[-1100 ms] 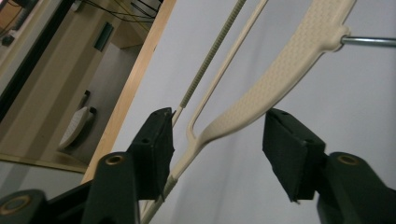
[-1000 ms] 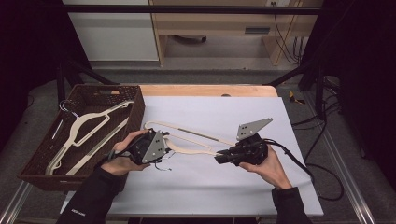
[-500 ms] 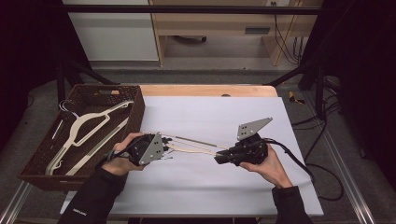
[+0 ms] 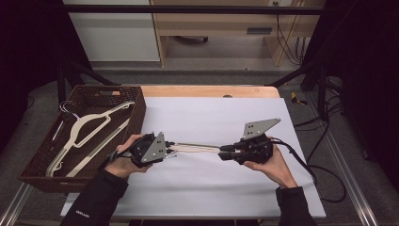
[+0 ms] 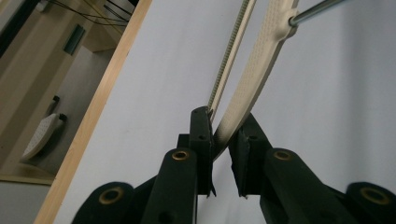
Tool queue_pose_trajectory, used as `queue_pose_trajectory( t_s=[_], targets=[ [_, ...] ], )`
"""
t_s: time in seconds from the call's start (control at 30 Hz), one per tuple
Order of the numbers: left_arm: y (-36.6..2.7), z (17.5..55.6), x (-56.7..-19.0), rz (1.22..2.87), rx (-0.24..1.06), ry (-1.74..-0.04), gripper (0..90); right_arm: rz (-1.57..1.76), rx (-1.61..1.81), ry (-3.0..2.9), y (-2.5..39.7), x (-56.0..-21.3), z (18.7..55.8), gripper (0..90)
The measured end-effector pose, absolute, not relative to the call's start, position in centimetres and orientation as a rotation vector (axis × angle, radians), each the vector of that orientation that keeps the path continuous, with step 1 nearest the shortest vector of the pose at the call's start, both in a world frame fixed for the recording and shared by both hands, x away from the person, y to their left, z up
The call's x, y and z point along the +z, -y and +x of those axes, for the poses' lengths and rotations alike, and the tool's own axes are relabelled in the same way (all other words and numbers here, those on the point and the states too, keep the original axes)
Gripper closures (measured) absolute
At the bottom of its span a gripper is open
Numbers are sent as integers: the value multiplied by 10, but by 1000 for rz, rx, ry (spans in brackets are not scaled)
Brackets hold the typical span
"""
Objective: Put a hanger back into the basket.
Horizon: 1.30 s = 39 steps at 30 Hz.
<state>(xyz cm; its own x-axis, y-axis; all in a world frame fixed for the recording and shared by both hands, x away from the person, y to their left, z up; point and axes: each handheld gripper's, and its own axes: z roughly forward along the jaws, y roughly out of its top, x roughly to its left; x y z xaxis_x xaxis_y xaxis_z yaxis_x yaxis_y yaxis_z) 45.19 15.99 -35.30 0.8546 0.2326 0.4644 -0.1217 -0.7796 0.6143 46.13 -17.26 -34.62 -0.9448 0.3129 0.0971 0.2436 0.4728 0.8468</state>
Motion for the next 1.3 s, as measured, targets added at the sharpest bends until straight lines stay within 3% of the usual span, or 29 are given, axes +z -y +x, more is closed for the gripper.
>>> queue_pose_trajectory(
  t_s=[0.1, 0.4, 0.7, 1.3],
  targets=[
    [-158, 451, -353, 2366, 675, -95, 798, 491, 1475, -2577, 174, -346, 461, 612],
    [-150, 448, -350, 2376, 648, -134, 805, 506, 1603, -2248, 184, -337, 460, 290],
    [-143, 452, -348, 2399, 675, -284, 816, 556, 1654, -2042, 205, -325, 451, 221],
    [-156, 455, -306, 2302, 711, -528, 825, 798, 1507, -2160, 215, -378, 451, 157]
  ],
)
